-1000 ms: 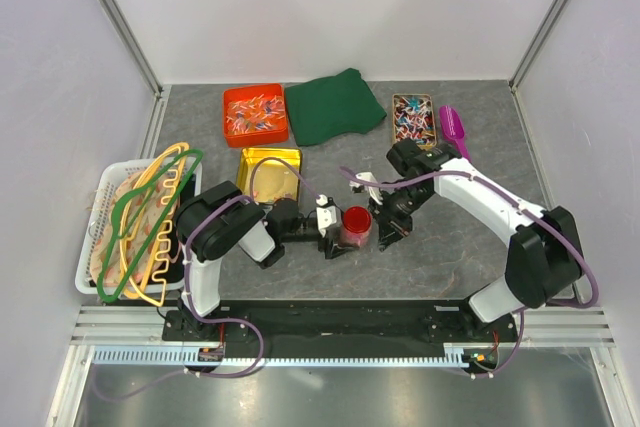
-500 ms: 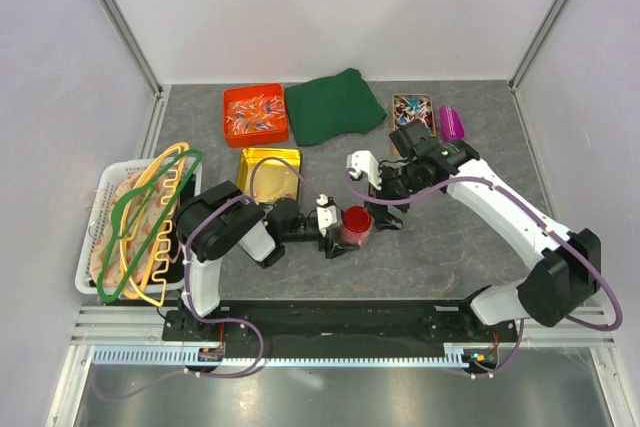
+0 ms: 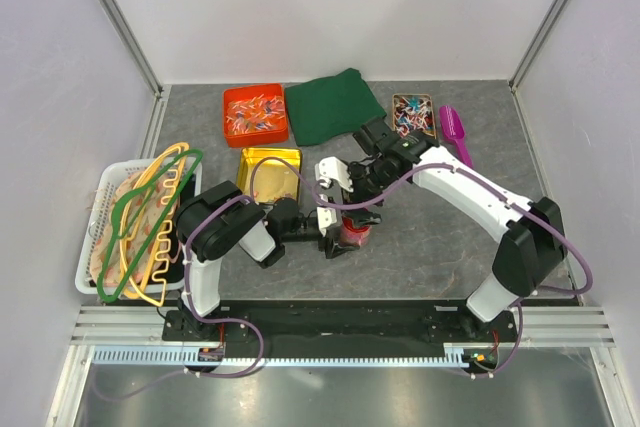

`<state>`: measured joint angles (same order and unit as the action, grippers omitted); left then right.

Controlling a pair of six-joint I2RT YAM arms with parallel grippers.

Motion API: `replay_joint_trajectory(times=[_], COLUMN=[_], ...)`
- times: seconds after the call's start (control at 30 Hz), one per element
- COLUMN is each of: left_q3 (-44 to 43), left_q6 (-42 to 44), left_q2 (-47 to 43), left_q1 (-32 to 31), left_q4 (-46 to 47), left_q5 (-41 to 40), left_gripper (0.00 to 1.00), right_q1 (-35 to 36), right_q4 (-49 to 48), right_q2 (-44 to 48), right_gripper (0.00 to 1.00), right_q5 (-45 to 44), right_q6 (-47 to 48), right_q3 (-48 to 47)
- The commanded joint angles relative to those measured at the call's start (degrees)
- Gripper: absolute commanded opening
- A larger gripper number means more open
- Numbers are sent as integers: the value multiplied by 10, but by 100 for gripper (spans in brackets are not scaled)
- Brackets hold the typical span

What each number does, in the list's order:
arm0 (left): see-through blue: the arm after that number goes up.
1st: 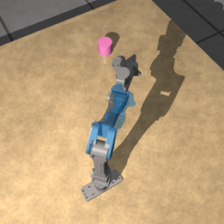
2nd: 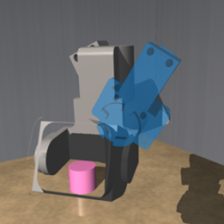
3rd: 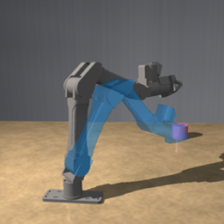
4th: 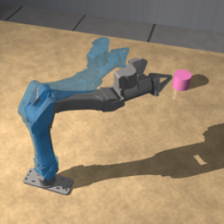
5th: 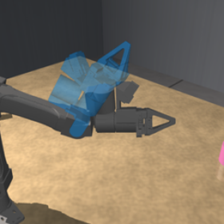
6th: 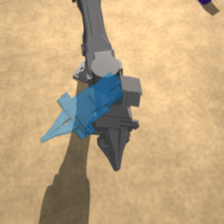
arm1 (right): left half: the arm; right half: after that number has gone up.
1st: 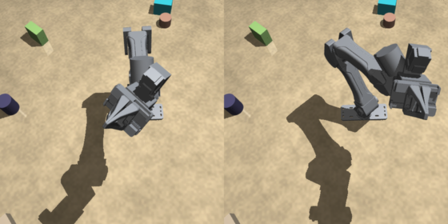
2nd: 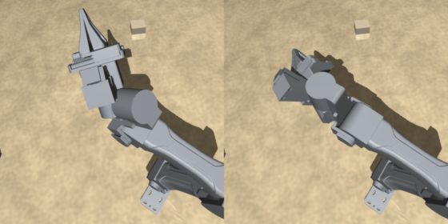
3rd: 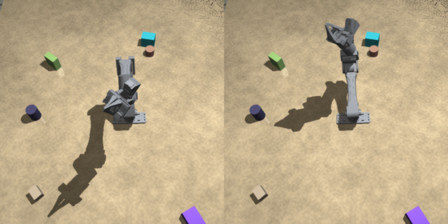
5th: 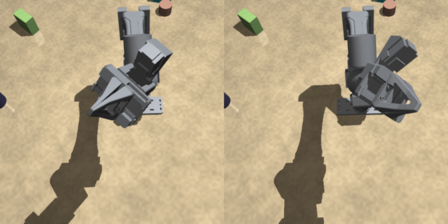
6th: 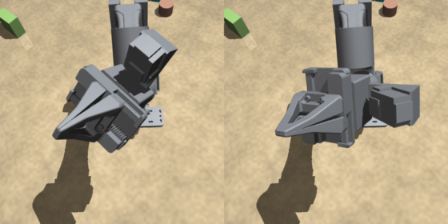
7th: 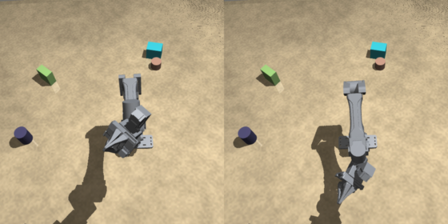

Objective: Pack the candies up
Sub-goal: Screw the bottle lid onto the packing bottle.

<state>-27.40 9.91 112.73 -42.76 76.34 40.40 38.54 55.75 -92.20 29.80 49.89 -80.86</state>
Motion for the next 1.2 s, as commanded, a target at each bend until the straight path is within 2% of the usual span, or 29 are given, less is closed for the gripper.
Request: replay_joint_trajectory(times=[0.0,0.1,0.23,0.3,0.33,0.4,0.43,0.53,0.57,0.77,1.17], left_q3=[-8,-8,-8,-8,-8,-8,-8,-8,-8,-10,-12], left_q6=[30,31,31,31,31,31,31,32,31,31,30], left_q2=[5,3,3,3,3,2,3,2,2,2,2], left_q1=[0,0,0,0,1,0,0,0,0,1,1], left_q4=[2,0,0,0,0,-1,-1,-3,-3,-5,-9], left_q5=[-9,-9,-9,-9,-9,-9,-9,-10,-9,-11,-15], left_gripper=[52,52,52,52,52,52,52,52,52,52,52], right_q1=[0,-3,-8,-16,-21,-39,-46,-69,-76,-91,-105], right_q4=[-5,-2,18,30,41,55,73,85,86,125,190], right_q2=[-14,-36,-68,-79,-88,-95,-101,-103,-103,-97,-88], right_gripper=[92,86,70,66,58,53,44,28,25,21,19], right_q5=[23,41,80,95,102,131,139,155,157,170,216], right_q6=[7,-10,-15,-15,-14,-11,-6,1,1,29,61], right_q3=[-41,-55,-65,-74,-77,-90,-95,-98,-96,-81,-37])
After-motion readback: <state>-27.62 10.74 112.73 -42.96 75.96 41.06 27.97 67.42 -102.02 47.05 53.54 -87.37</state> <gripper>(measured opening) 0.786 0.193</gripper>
